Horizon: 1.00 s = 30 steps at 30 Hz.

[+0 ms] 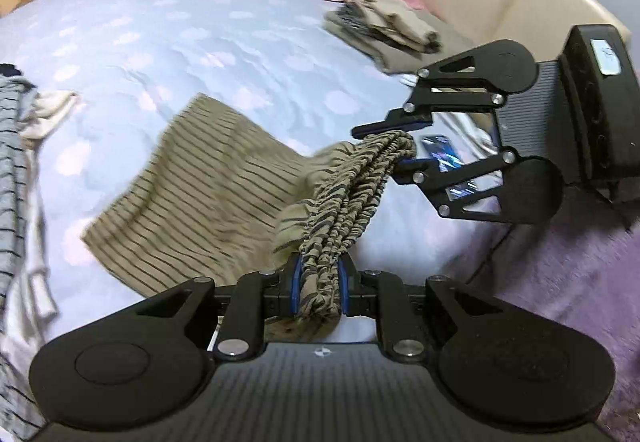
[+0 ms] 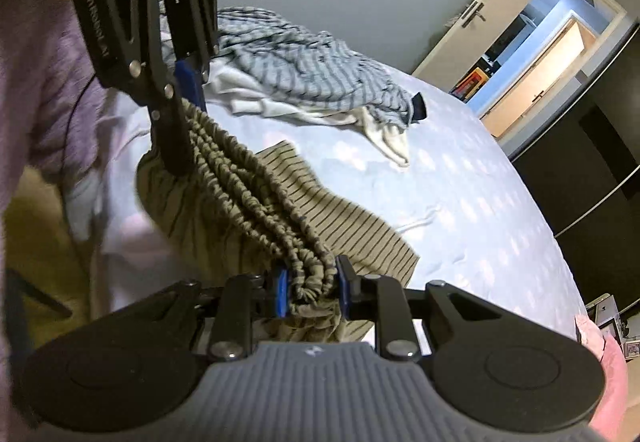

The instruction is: Fold clothes

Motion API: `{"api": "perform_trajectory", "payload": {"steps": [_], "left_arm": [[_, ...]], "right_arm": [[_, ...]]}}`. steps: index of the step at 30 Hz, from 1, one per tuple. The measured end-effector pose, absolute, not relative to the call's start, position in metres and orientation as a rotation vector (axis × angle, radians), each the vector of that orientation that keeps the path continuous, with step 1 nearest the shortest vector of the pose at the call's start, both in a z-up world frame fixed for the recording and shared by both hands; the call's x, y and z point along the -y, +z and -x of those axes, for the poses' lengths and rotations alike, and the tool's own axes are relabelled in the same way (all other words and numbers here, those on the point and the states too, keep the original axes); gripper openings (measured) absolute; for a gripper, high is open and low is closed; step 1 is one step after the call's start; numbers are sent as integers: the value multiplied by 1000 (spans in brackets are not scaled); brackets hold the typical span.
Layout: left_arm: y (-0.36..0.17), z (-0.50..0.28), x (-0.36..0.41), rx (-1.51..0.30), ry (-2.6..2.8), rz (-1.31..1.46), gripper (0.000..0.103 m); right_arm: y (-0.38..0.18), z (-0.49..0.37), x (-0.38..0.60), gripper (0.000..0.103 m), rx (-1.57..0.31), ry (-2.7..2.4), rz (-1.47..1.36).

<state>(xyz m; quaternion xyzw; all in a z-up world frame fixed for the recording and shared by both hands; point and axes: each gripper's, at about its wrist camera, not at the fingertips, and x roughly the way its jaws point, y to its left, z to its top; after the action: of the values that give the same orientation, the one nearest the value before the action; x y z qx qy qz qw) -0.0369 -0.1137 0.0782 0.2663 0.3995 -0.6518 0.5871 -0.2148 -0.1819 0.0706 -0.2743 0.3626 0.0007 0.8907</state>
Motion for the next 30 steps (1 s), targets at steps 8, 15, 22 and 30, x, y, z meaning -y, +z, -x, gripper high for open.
{"api": "perform_trajectory", "payload": {"steps": [8,15,22,30], "left_arm": [[59,-34,162,-957,-1357,-553,18],[10,-75,202,-981,-1245,-584,22],[-31,-101,223,-1046,-1147,-597,25],[-37,-110,233,-1004,-1019,-584,31]], "right_arm": [[52,125,233,25,-795,-32,437],[17,54,278,25,-887,-46,325],[-27,0,312,26,-982,-65,196],[-43,-18,331,35,-986,-151,79]]}}
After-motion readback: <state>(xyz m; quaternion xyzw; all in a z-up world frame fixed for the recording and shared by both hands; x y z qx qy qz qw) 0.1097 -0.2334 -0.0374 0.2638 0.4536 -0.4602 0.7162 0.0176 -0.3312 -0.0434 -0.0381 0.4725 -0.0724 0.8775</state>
